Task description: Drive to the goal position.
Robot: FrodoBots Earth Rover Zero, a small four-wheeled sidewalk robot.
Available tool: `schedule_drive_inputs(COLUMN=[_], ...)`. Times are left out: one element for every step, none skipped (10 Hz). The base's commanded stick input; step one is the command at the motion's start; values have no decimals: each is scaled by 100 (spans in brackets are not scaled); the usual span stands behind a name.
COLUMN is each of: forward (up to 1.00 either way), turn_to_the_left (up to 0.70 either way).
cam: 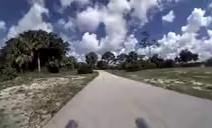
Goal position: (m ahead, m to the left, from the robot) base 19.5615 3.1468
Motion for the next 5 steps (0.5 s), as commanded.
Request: schedule_drive_inputs(forward=[85, 85, 85, 85, 85], turn_to_the_left=[0, 0, 0, 0, 0])
